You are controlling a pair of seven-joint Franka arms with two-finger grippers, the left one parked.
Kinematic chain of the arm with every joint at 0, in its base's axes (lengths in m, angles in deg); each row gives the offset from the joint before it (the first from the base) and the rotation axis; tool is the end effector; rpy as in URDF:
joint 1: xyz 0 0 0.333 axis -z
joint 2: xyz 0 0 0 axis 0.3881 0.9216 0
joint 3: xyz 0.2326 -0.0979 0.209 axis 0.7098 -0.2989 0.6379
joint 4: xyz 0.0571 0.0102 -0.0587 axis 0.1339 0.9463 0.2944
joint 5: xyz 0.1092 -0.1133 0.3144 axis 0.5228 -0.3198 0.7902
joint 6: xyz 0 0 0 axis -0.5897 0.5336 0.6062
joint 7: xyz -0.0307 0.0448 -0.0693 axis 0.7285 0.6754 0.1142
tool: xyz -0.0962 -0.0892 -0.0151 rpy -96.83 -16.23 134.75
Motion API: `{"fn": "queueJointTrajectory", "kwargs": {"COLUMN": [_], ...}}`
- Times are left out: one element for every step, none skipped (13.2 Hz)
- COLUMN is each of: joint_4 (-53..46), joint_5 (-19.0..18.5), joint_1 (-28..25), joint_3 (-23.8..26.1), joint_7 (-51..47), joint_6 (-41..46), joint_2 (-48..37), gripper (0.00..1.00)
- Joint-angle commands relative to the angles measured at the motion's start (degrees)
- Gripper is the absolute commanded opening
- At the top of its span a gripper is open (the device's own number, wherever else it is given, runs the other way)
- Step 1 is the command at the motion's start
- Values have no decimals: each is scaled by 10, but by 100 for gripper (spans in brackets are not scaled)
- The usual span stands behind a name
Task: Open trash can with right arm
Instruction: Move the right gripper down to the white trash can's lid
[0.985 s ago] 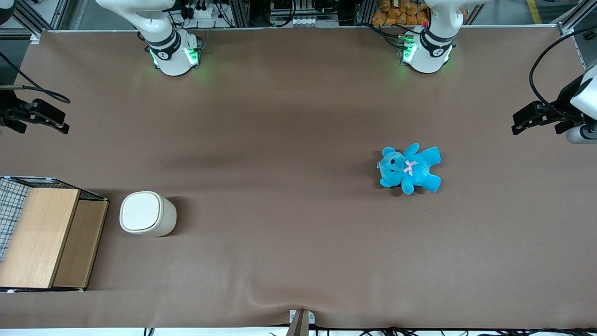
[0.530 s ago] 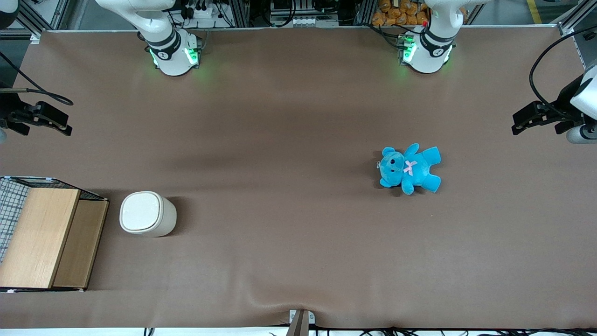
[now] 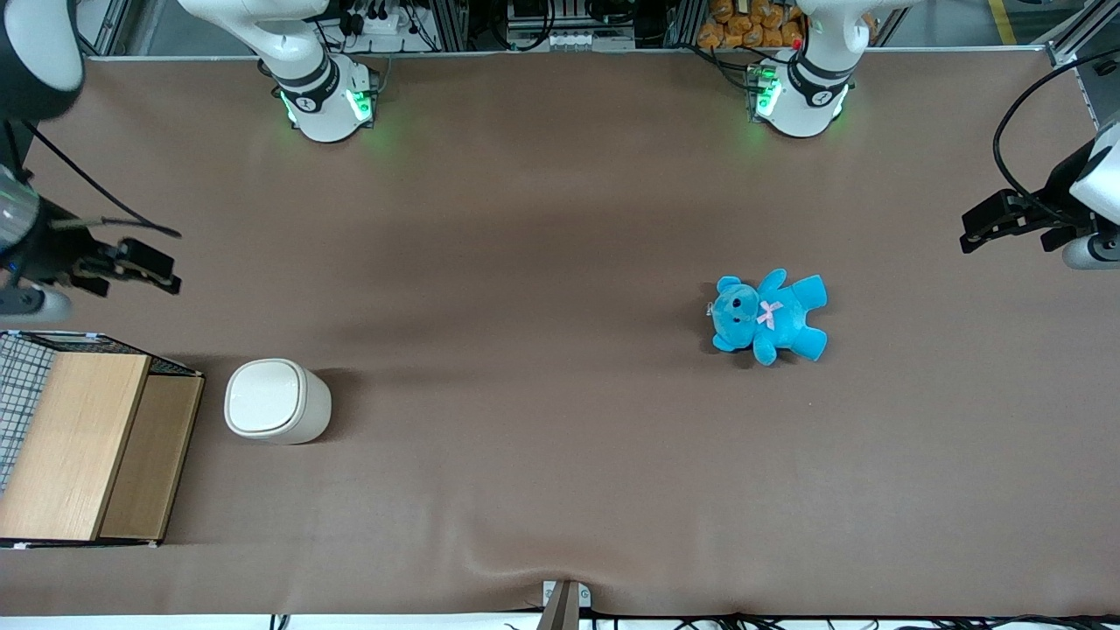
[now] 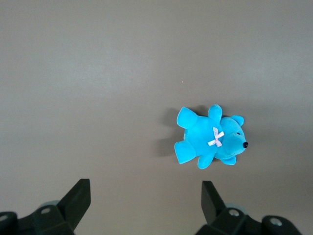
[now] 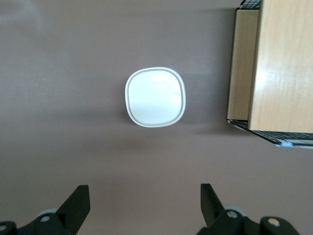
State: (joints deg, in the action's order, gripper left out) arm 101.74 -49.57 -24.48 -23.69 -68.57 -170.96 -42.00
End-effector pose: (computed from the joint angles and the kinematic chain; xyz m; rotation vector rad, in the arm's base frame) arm 0.5649 0.0120 0.5577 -3.0884 -0.0071 0.0125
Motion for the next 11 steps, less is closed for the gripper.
{"fn": "queueJointTrajectory", "kwargs": {"joint_4": [-4,-4,-3,-1,-1,-1,-1,-1,-1,1,10], "joint_5": [4,1,2,2,2,0,-1,-1,1,1,1], "joint_1": [-14,-20,-20,-20,-21,-22,-20,-16,-14,-13,-13], "joint_3": [-2,-2,-2,-1,-2,-2,-2,-2,-2,-2,-2], "joint_7": [-20,-20,-20,-20,-20,-18,-13,-12,-12,-13,-13], "joint_6": [-21,-26,-33,-46,-59,-74,-83,-92,-95,-95,-96], "joint_2": [27,38,48,61,75,88,102,112,118,121,124], "gripper": [100,100,100,90,74,59,41,29,19,16,11]}}
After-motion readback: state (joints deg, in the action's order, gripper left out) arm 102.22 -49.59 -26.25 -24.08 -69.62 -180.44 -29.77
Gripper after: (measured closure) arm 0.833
